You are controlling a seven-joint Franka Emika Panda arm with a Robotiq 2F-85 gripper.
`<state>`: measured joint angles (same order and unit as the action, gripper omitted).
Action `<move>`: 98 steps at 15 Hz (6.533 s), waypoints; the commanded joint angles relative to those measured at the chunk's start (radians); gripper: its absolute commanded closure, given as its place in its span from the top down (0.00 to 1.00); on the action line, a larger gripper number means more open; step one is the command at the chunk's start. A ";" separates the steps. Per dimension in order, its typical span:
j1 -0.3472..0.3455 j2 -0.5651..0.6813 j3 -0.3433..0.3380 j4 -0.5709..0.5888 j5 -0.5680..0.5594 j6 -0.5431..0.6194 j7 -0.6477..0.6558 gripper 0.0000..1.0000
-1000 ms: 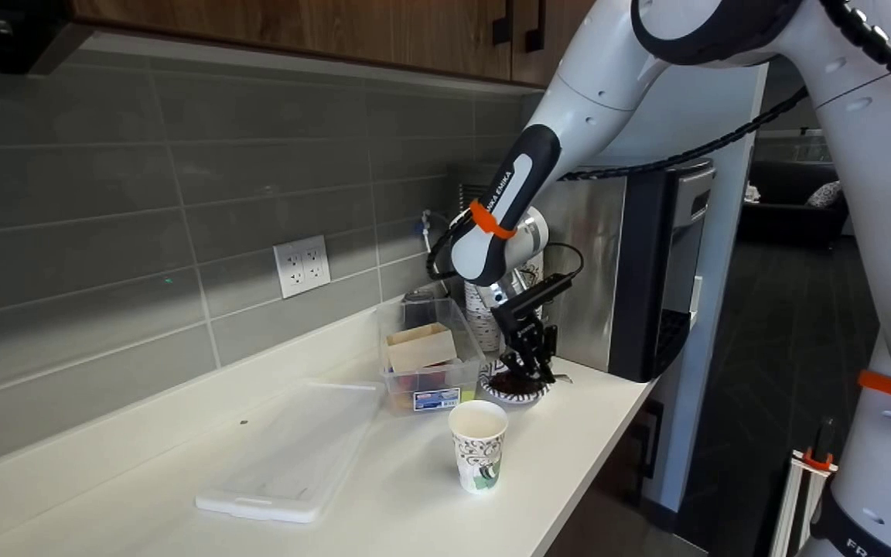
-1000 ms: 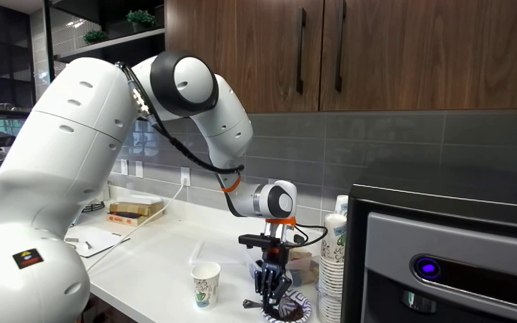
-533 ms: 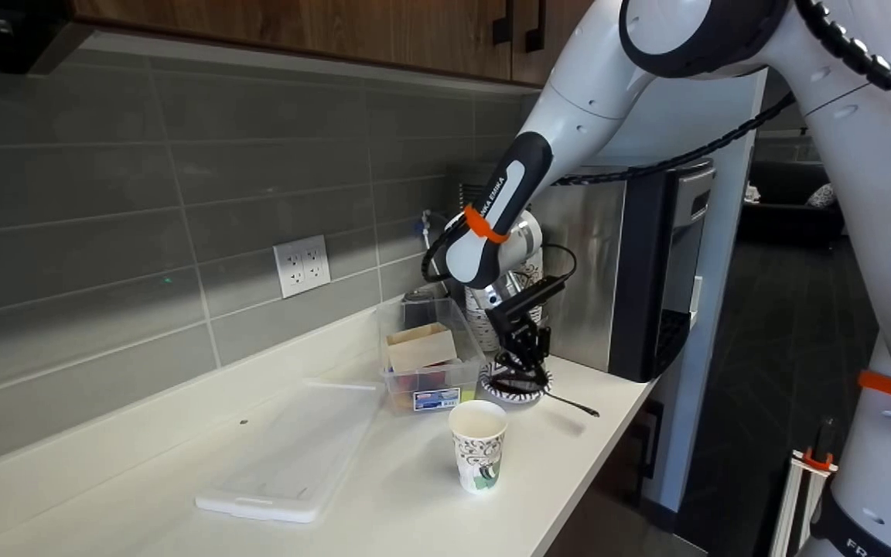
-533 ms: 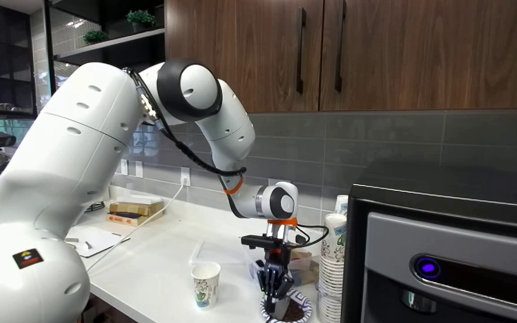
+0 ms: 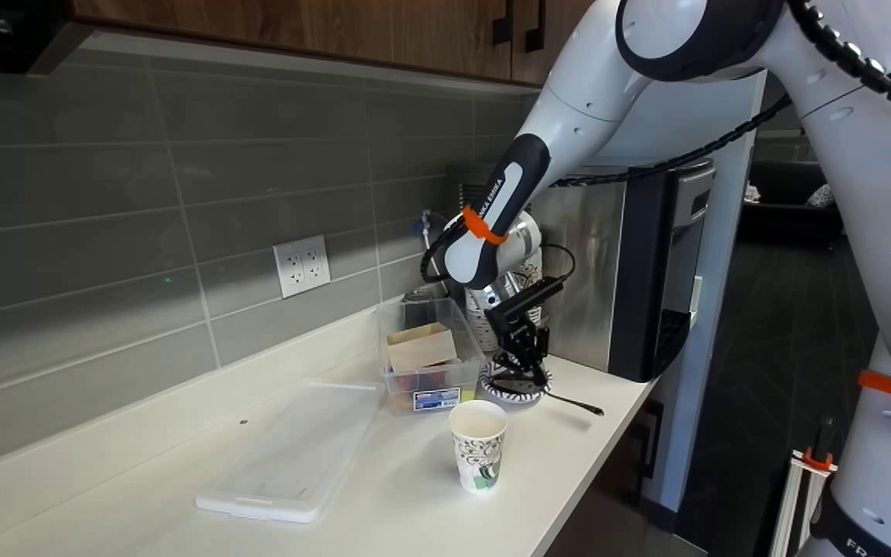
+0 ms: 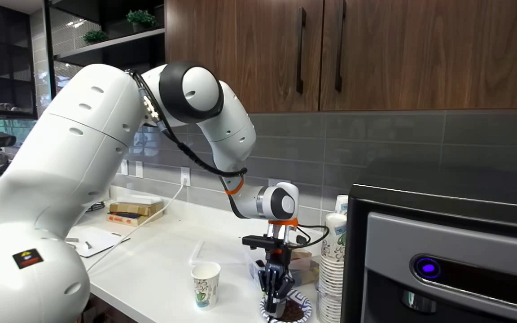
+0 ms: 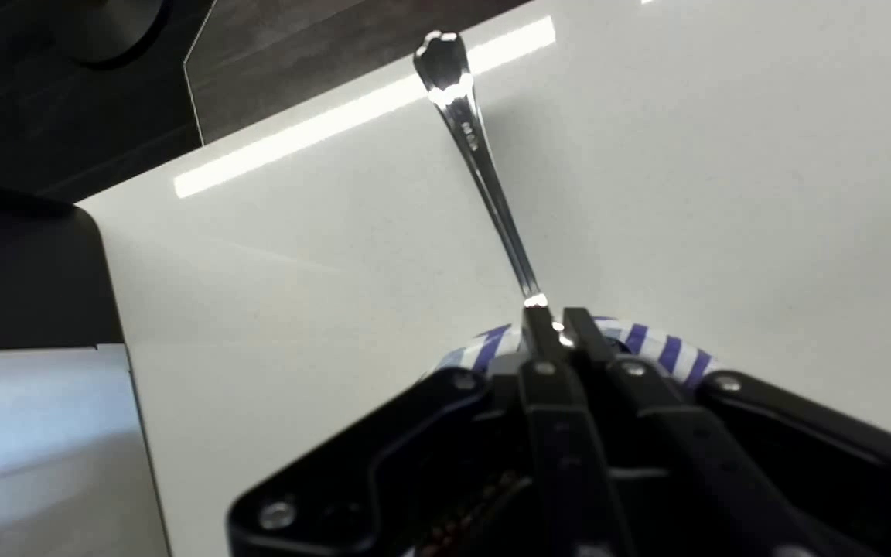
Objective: Use the metal utensil to steer what's in the bowl
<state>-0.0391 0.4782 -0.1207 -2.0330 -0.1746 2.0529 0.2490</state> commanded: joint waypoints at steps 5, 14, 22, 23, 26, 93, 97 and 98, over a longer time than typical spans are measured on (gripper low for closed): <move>-0.005 -0.037 0.007 -0.001 0.049 0.001 -0.011 0.71; 0.032 -0.145 0.005 -0.215 0.049 0.091 0.127 1.00; 0.033 -0.242 -0.030 -0.406 -0.038 0.268 0.160 1.00; 0.032 -0.245 -0.036 -0.416 -0.057 0.287 0.158 1.00; 0.018 -0.236 -0.050 -0.431 -0.099 0.350 0.120 1.00; -0.132 -0.184 -0.021 -0.022 0.373 -0.304 -0.275 0.01; -0.137 -0.164 -0.041 -0.009 0.367 -0.295 -0.206 0.01; -0.136 -0.160 -0.047 -0.007 0.360 -0.286 -0.180 0.01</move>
<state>-0.1706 0.2914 -0.1552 -2.0794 0.2041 1.7834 -0.0004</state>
